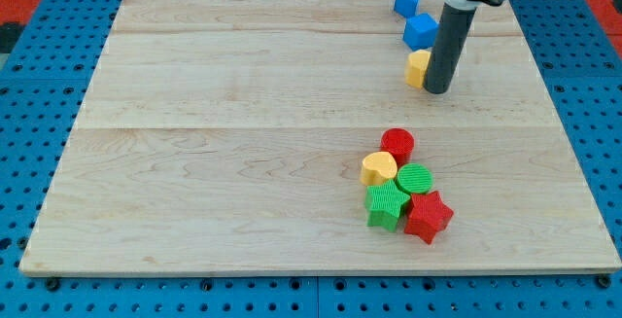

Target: Move the group of blocks towards the center

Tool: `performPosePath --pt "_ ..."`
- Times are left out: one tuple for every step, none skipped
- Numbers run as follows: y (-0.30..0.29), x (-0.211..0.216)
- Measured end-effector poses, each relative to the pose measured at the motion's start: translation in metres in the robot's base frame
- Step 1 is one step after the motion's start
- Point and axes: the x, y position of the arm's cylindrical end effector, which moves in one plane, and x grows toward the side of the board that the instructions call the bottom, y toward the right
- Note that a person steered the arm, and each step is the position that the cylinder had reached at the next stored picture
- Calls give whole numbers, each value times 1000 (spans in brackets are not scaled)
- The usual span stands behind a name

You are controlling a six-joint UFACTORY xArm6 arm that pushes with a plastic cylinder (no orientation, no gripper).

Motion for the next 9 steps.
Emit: performPosePath --pt "25 24" --pt "56 99" --pt "56 176" --pt "41 238" --pt "1 243" --pt "-31 209" --pt "-42 178" --pt "-47 150" --pt "-45 136"
